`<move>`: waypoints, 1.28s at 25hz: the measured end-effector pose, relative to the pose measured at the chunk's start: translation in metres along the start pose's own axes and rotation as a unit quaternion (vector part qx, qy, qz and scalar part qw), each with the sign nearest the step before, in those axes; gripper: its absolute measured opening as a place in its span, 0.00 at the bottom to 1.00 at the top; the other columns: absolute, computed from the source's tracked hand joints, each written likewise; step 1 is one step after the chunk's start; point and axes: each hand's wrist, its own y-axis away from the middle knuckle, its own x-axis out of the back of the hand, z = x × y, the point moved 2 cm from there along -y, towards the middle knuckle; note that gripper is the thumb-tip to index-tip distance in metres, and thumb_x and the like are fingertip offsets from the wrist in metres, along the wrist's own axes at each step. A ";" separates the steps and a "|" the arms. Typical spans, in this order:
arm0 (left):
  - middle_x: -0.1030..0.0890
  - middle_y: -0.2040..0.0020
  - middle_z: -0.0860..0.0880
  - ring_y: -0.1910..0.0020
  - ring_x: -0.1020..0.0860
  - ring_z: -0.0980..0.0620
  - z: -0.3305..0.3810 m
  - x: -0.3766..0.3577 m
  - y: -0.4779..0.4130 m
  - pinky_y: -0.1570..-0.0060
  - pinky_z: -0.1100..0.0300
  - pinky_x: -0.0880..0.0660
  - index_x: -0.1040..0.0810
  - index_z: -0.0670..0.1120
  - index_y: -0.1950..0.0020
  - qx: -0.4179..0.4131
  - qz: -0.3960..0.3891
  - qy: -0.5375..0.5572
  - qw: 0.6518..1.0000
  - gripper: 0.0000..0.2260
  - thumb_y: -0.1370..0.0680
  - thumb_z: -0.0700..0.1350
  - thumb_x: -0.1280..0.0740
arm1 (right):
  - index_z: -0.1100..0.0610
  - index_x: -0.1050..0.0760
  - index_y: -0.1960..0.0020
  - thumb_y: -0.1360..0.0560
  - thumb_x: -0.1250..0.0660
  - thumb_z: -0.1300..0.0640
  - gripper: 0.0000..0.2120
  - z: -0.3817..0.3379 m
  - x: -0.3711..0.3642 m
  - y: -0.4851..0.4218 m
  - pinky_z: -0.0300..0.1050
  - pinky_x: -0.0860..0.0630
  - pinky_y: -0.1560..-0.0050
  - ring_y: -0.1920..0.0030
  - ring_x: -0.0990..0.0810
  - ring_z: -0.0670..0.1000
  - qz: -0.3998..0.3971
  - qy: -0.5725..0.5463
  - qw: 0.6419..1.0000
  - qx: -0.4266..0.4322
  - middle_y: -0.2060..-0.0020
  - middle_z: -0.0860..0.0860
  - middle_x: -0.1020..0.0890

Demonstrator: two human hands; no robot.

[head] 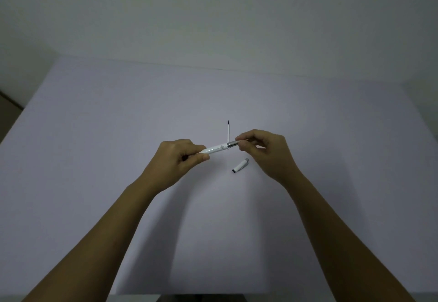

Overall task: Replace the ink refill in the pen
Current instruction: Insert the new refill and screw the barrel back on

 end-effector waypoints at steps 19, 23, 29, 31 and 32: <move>0.27 0.71 0.51 0.68 0.28 0.55 0.010 0.002 0.005 0.68 0.71 0.35 0.18 0.47 0.52 -0.014 0.034 -0.025 0.999 0.07 0.25 0.47 0.34 | 0.50 0.23 0.52 0.28 0.30 0.59 0.07 -0.018 0.002 -0.002 0.24 0.27 0.60 0.63 0.19 0.38 -0.018 -0.016 1.000 0.006 0.64 0.44 0.18; 0.28 0.72 0.53 0.67 0.28 0.56 0.008 0.001 0.008 0.68 0.71 0.35 0.18 0.47 0.52 -0.006 0.029 -0.028 0.999 0.07 0.24 0.47 0.34 | 0.52 0.20 0.58 0.28 0.30 0.58 0.02 -0.014 0.001 -0.003 0.27 0.26 0.62 0.63 0.17 0.45 -0.026 0.029 0.999 0.005 0.66 0.48 0.16; 0.26 0.71 0.48 0.71 0.30 0.53 0.011 -0.001 0.011 0.68 0.66 0.35 0.18 0.46 0.54 -0.008 0.024 -0.032 0.999 0.08 0.24 0.48 0.35 | 0.48 0.23 0.55 0.28 0.29 0.56 0.05 -0.015 -0.001 0.001 0.34 0.22 0.59 0.62 0.18 0.46 -0.060 0.003 0.998 -0.004 0.63 0.48 0.17; 0.26 0.71 0.48 0.72 0.31 0.55 0.012 0.000 0.011 0.68 0.66 0.35 0.18 0.46 0.54 -0.014 0.019 -0.035 0.999 0.08 0.24 0.48 0.35 | 0.50 0.23 0.60 0.27 0.30 0.55 0.04 -0.013 -0.001 0.000 0.34 0.23 0.63 0.66 0.18 0.45 -0.064 0.021 0.998 -0.006 0.68 0.49 0.17; 0.26 0.71 0.47 0.72 0.31 0.54 0.012 0.000 0.011 0.68 0.65 0.35 0.18 0.46 0.54 -0.014 0.021 -0.033 0.999 0.08 0.24 0.48 0.35 | 0.50 0.23 0.62 0.27 0.31 0.53 0.05 -0.013 -0.002 0.000 0.32 0.24 0.65 0.69 0.19 0.43 -0.059 0.032 0.998 -0.015 0.70 0.49 0.18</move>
